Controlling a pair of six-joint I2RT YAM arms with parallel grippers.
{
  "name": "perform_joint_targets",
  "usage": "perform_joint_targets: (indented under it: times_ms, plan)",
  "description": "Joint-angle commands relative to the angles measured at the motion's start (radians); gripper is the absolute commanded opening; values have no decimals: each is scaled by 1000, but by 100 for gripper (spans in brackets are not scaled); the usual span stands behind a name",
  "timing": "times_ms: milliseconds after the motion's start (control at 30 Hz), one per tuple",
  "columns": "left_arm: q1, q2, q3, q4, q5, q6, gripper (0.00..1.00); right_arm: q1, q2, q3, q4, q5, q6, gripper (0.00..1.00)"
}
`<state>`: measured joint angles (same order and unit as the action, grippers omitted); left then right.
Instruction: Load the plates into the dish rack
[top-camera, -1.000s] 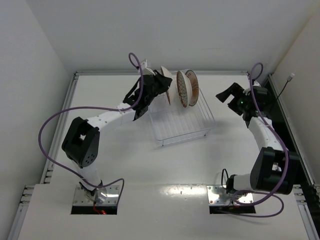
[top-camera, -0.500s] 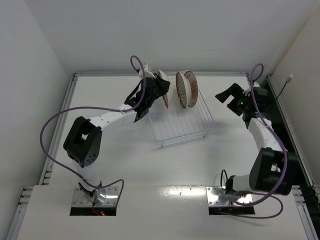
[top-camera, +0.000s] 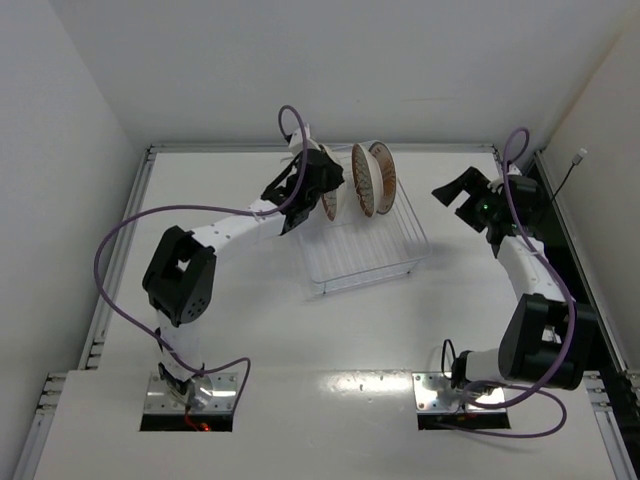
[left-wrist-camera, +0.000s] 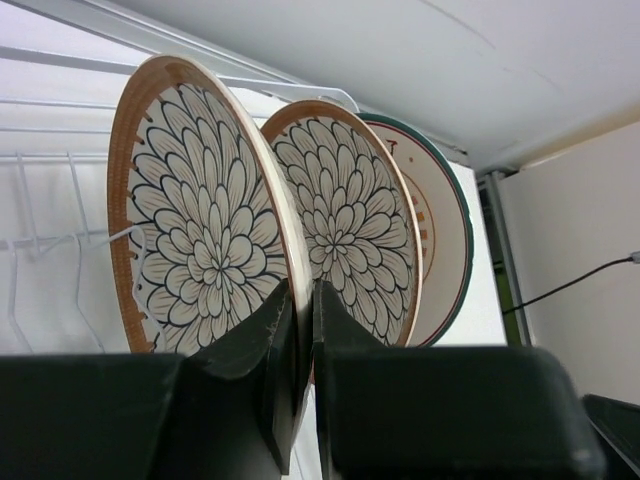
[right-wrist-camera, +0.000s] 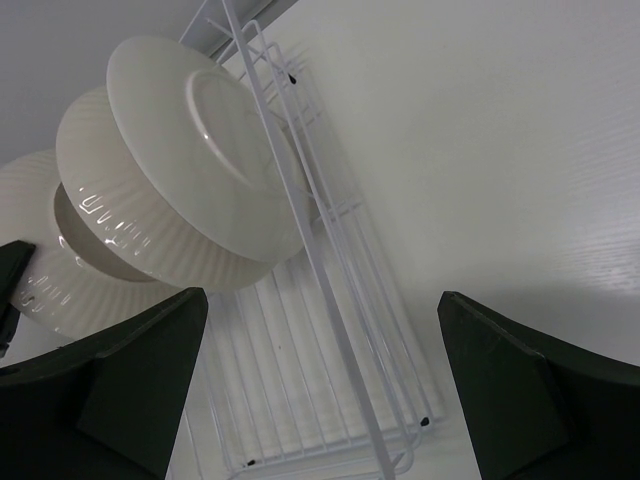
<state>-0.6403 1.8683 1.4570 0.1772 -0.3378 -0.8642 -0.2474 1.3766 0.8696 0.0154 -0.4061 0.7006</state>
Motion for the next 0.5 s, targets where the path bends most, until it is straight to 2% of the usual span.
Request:
perform_joint_targets:
  times_ms: [0, 167, 333, 467]
  plan:
    - [-48, 21, 138, -74, -138, 57, 0, -13, 1, -3, 61, -23, -1, 97]
    - [-70, 71, 212, -182, -176, 96, 0, -13, 1, -3, 61, -33, -1, 97]
    - [-88, 80, 212, -194, -196, 106, 0, -13, 1, -3, 61, -33, -1, 97]
    - [-88, 48, 151, -173, -205, 106, 0, -13, 1, -3, 61, -42, -1, 97]
